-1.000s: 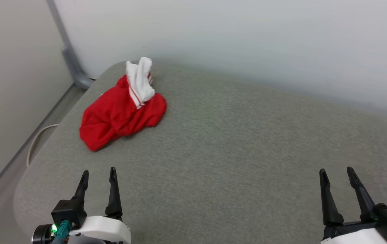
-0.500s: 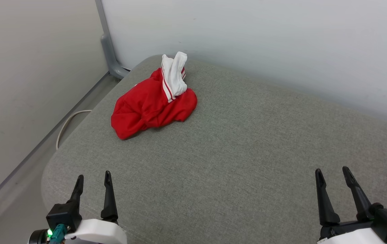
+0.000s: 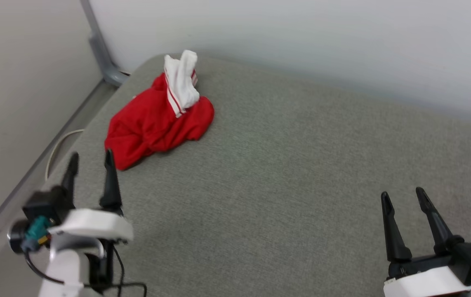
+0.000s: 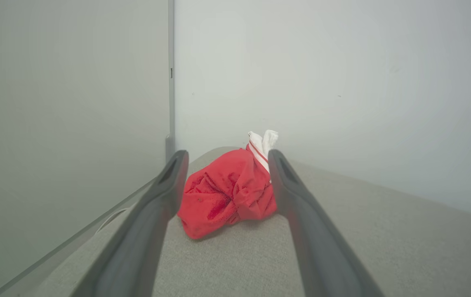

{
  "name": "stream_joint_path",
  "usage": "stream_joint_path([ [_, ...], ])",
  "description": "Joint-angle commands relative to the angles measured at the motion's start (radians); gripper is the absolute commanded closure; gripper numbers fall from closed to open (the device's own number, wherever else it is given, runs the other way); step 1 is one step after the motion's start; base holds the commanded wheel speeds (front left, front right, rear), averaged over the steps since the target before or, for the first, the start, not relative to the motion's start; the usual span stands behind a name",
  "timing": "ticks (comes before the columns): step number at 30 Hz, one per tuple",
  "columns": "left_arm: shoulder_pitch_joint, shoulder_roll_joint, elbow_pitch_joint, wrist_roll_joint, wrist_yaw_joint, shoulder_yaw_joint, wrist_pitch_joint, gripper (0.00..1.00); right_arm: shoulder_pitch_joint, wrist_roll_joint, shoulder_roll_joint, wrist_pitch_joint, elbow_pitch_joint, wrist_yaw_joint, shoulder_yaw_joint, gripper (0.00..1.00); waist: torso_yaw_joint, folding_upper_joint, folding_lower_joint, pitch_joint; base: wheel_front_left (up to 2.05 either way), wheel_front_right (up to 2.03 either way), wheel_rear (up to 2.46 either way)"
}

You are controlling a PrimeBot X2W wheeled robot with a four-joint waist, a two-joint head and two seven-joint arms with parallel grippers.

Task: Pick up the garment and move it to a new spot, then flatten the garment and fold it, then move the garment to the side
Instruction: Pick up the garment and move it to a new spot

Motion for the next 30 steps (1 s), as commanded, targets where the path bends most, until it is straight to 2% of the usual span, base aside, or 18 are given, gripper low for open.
stream_joint_path([
  [1, -0.038, 0.012, 0.006, 0.006, -0.009, 0.008, -0.003, 0.0, -0.021, -0.008, 0.003, -0.002, -0.007, -0.001, -0.001, 0.0, -0.041, 0.0, 0.0, 0.046, 0.0, 0.0, 0.0],
  [2, -0.068, 0.024, 0.01, 0.01, -0.011, 0.021, -0.003, 0.0, -0.03, -0.016, 0.003, -0.002, -0.012, -0.001, 0.003, 0.0, -0.056, 0.0, 0.0, 0.066, 0.0, 0.0, 0.0],
  [3, -0.174, 0.057, 0.049, -0.008, -0.028, 0.059, -0.003, 0.0, -0.059, -0.035, 0.003, -0.002, -0.025, -0.001, -0.005, 0.0, -0.09, 0.0, 0.0, 0.123, 0.0, 0.0, 0.0],
  [8, -0.34, 0.119, 0.125, -0.025, -0.044, 0.089, -0.003, 0.0, -0.101, -0.054, 0.003, -0.002, -0.047, -0.001, -0.018, 0.0, -0.126, 0.0, 0.0, 0.209, 0.0, 0.0, 0.0],
  [14, -0.53, 0.222, 0.261, -0.067, -0.058, 0.043, 0.013, 0.0, -0.146, -0.068, 0.003, -0.002, -0.06, -0.001, -0.014, 0.0, -0.156, 0.0, 0.0, 0.284, 0.0, 0.0, 0.0],
  [15, -0.605, 0.273, 0.312, -0.117, -0.059, -0.052, 0.076, 0.0, -0.161, -0.071, 0.003, -0.002, -0.066, -0.001, -0.013, 0.0, -0.169, 0.0, 0.0, 0.31, 0.0, 0.0, 0.0],
  [17, -0.642, 0.31, 0.345, -0.178, -0.058, -0.116, 0.162, 0.0, -0.173, -0.075, 0.003, -0.002, -0.07, -0.001, -0.013, 0.0, -0.177, 0.0, 0.0, 0.325, 0.0, 0.0, 0.0],
  [22, -0.722, 0.4, 0.419, -0.326, -0.059, -0.262, 0.474, 0.0, -0.191, -0.078, 0.0, -0.002, -0.082, -0.001, -0.012, 0.0, -0.197, 0.0, 0.0, 0.363, 0.0, 0.0, 0.0],
  [23, -0.749, 0.444, 0.443, -0.378, -0.059, -0.326, 0.609, 0.0, -0.204, -0.081, -0.003, -0.002, -0.091, -0.001, -0.015, 0.0, -0.209, 0.0, 0.0, 0.387, 0.0, 0.0, 0.0],
  [26, -0.764, 0.481, 0.466, -0.404, -0.059, -0.383, 0.712, 0.0, -0.216, -0.084, -0.009, -0.002, -0.099, -0.001, -0.015, 0.0, -0.221, 0.0, 0.0, 0.417, 0.0, 0.0, 0.0],
  [30, -0.775, 0.504, 0.499, -0.415, -0.059, -0.428, 0.793, 0.0, -0.229, -0.087, -0.014, -0.002, -0.107, -0.001, -0.015, 0.0, -0.232, 0.0, 0.0, 0.445, 0.0, 0.0, 0.0],
])
